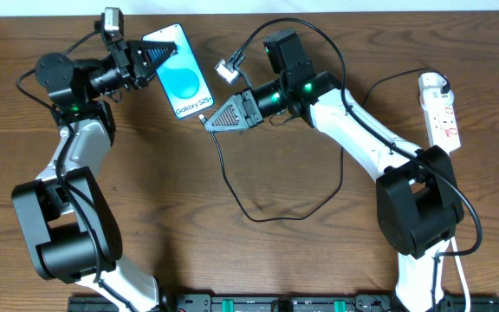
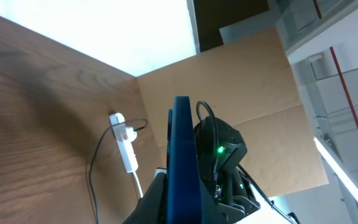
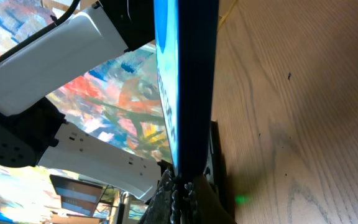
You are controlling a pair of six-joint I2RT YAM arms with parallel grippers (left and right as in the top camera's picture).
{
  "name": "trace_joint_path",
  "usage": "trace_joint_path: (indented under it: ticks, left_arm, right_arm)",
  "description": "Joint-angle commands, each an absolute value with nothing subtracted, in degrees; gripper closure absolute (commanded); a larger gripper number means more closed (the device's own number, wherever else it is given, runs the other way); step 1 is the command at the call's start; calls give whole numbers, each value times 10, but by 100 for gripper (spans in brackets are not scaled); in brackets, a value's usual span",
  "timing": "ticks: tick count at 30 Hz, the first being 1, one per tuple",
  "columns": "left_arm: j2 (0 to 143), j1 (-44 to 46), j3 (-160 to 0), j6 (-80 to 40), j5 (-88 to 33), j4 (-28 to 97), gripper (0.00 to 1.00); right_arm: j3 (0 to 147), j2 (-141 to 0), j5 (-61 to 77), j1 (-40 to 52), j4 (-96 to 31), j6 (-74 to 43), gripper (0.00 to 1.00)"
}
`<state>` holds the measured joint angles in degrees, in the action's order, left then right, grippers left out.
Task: Plug charger to phone and switch on socket
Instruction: 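Push the connector into the smartphone's port with the right gripper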
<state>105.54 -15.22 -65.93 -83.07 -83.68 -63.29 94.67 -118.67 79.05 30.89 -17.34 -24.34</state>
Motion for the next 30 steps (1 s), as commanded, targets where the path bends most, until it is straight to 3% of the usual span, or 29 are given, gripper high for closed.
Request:
trace_joint_path:
  ticks: [1, 30]
  left_arm:
    - [1039, -153, -669, -804, -829, -640, 93]
    - [1039, -140, -669, -825, -810, -640, 93]
  right_arm:
    - [948, -1185, 801, 314, -175, -241, 99]
    - [948, -1185, 782, 298, -165, -249, 99]
